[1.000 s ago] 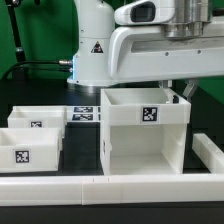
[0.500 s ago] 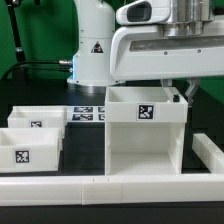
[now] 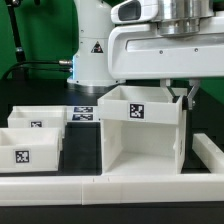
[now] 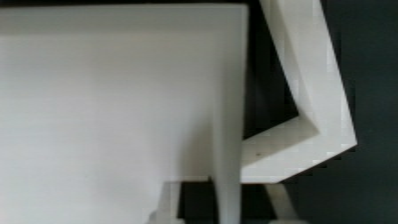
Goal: Assemble drawer
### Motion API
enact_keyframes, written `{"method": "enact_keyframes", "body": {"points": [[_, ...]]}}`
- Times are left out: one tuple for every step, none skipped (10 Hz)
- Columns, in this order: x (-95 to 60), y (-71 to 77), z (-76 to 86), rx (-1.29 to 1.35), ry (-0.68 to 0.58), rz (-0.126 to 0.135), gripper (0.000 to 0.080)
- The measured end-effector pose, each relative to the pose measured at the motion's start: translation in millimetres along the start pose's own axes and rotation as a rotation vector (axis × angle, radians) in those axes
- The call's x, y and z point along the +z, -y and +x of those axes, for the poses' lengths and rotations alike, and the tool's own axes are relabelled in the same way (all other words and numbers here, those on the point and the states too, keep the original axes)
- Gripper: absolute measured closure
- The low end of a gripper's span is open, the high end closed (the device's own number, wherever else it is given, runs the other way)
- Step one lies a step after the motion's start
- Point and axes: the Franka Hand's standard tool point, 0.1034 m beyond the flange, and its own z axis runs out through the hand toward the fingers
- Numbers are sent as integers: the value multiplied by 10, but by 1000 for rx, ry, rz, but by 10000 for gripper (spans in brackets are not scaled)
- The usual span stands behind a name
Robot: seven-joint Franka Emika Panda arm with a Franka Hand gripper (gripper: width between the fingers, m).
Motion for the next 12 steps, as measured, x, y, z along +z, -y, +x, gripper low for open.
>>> {"method": "enact_keyframes", "body": {"points": [[-8,11,-4,43,0,3,762],[-10,28,-11,109,3,9,762],[-13,40,-15,163,4,12,762],[-15,54,-21,215,7,17,762],[-15,57,-22,235,7,18,762],[-6,53,-26,391,15,26,762],[-3,42,1,514,17,28,762],[13,40,34,604,16,28,761],[24,44,79,703,17,27,761],[17,34,129,785,18,31,761],[10,55,117,813,20,34,761],[9,85,100,866,29,42,761]]}}
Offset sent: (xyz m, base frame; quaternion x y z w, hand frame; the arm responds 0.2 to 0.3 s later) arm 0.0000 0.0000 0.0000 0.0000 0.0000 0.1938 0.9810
